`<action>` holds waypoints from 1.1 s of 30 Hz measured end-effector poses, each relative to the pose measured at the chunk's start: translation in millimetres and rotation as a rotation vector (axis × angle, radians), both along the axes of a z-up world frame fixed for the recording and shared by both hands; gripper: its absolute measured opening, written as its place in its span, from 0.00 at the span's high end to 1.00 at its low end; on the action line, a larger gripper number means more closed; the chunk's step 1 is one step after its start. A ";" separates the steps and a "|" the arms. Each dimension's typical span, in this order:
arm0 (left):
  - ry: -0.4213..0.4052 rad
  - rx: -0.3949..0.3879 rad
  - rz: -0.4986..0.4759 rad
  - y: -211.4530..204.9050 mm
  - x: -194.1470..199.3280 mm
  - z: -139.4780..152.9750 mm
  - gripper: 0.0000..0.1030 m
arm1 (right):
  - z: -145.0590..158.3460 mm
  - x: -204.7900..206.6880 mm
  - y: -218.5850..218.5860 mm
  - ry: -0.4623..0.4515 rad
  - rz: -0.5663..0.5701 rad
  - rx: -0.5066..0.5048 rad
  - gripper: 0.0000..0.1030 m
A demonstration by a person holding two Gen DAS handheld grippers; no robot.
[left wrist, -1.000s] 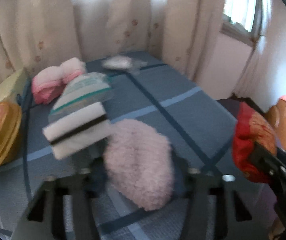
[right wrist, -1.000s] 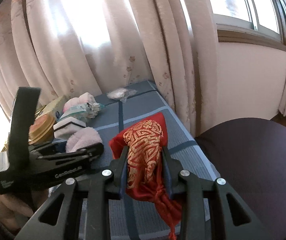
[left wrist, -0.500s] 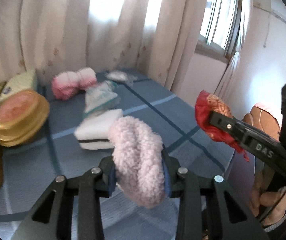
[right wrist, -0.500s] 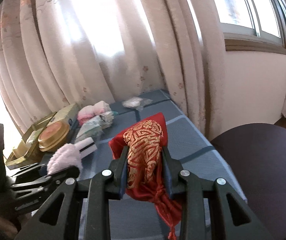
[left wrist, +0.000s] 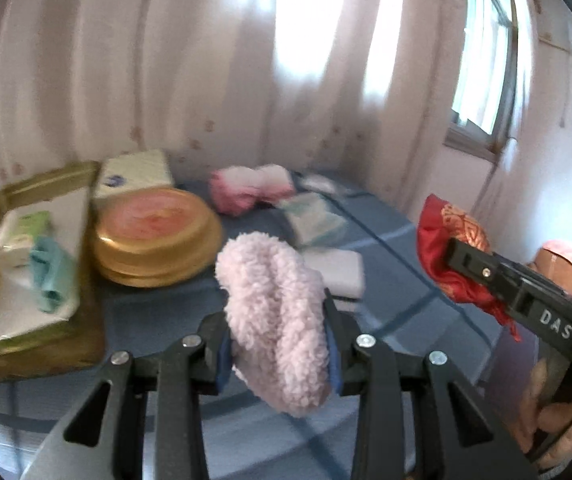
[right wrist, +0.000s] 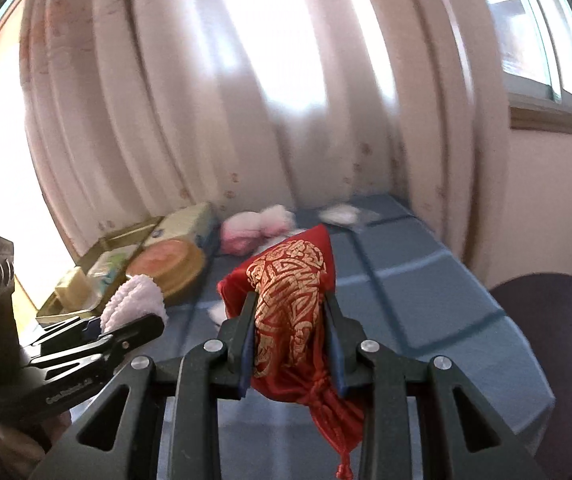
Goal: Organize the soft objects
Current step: 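Carry the pink puff and red pouch over the gold tin tray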
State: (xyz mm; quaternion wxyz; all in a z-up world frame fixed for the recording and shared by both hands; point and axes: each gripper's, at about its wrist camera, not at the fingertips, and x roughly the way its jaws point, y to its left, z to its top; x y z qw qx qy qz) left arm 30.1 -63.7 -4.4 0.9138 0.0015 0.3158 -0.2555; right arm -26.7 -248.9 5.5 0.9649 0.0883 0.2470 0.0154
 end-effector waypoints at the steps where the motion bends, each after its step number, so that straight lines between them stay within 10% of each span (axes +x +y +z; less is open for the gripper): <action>1: -0.007 0.006 0.017 5.4 0.3 1.3 0.66 | 1.4 3.3 6.8 -0.007 0.012 -0.002 0.68; 33: -0.171 0.108 0.443 159.6 71.5 38.4 0.66 | 37.3 103.3 200.5 -0.242 0.294 -0.063 0.68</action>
